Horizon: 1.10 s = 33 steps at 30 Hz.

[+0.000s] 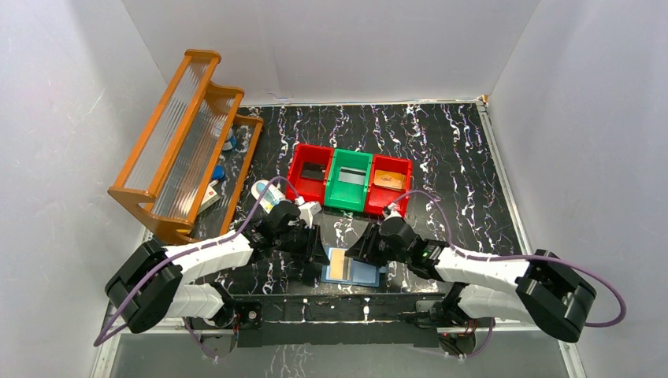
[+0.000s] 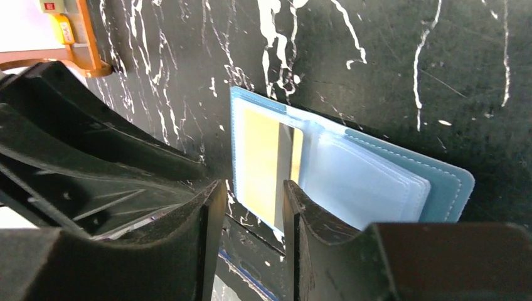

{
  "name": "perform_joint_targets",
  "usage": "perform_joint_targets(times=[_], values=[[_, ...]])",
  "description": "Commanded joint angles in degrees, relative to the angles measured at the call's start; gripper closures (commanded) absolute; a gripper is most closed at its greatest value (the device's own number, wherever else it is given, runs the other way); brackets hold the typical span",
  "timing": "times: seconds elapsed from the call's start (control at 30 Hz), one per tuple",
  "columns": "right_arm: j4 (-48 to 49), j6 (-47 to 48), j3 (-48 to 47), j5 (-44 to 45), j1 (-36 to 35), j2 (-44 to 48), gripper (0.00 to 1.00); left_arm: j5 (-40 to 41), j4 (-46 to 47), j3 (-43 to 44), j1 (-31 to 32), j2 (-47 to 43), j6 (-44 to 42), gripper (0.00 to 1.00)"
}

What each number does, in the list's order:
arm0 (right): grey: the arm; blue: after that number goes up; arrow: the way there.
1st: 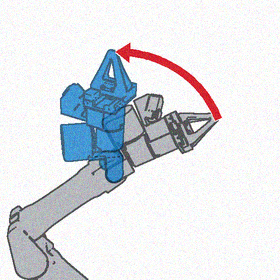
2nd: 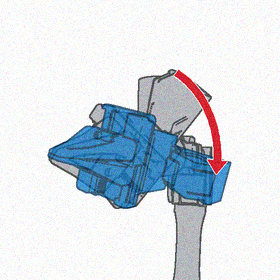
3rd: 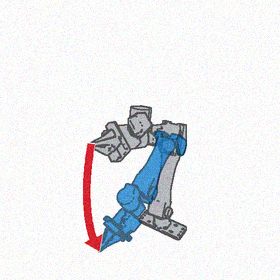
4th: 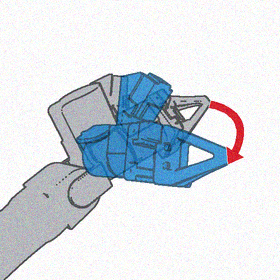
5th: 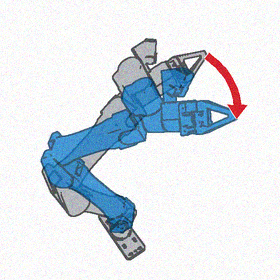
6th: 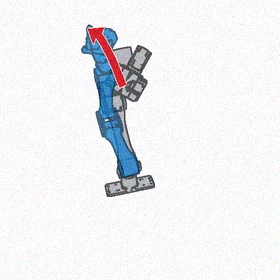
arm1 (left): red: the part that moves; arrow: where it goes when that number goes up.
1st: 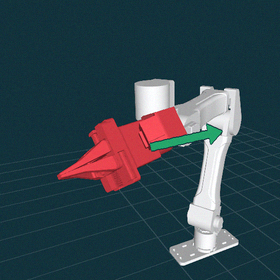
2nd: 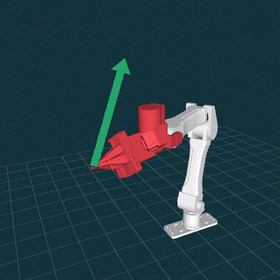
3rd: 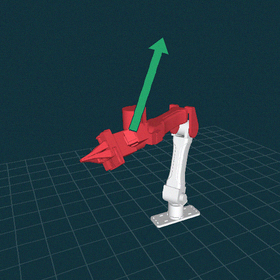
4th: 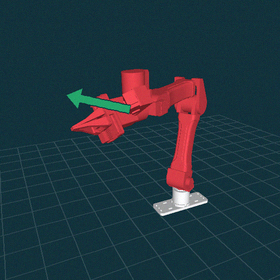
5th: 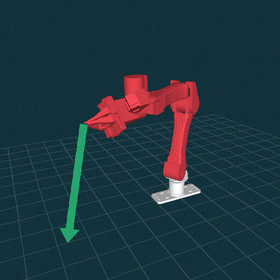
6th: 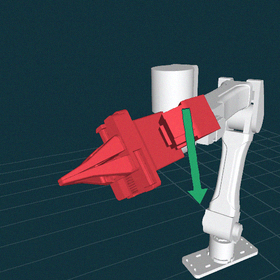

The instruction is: Take the credit cards out of the card holder

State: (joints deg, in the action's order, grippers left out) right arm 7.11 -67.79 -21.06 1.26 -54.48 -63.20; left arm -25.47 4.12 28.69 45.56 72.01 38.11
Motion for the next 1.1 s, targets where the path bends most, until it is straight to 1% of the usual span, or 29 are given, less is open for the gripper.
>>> perform_joint_targets(times=[0.0, 0.13, 0.23, 0.43, 0.6, 0.83, 0.93, 1.07], values=[[11.5, -2.5, 4.5, -2.9, 0.2, -2.0, 0.55, -0.4, -0.8, 2.3, 0.2, -0.1, -0.7, 0.73], [11.7, -3.3, 5.7, -2.5, 0.1, -3.6, 0.55, -0.8, -0.7, 3.0, 0.2, 1.3, -1.2, 0.71], [13.8, -3.8, 6.8, -3.0, 0.2, -5.2, 0.56, -1.3, -0.8, 3.8, 0.3, 2.3, -1.6, 0.71], [17.3, -5.1, 7.8, -3.7, 0.2, -8.2, 0.62, -1.4, -0.8, 4.4, 0.6, 4.2, -2.1, 0.71], [16.9, -4.4, 7.3, -3.8, 0.2, -6.7, 0.62, -0.9, -0.9, 4.0, 0.8, 5.5, -2.3, 0.71], [11.2, -1.0, 3.1, -3.9, 0.2, -2.1, 0.61, 0.2, -0.8, 3.8, 1.4, 8.1, -2.7, 0.72], [12.1, -1.1, 3.1, -4.3, 0.2, -1.9, 0.61, 0.6, -1.0, 3.8, 1.5, 8.5, -2.6, 0.72], [14.2, -1.5, 3.3, -5.5, 0.2, -4.6, 0.60, 0.8, -1.4, 3.9, 1.6, 8.6, -2.2, 0.72]])
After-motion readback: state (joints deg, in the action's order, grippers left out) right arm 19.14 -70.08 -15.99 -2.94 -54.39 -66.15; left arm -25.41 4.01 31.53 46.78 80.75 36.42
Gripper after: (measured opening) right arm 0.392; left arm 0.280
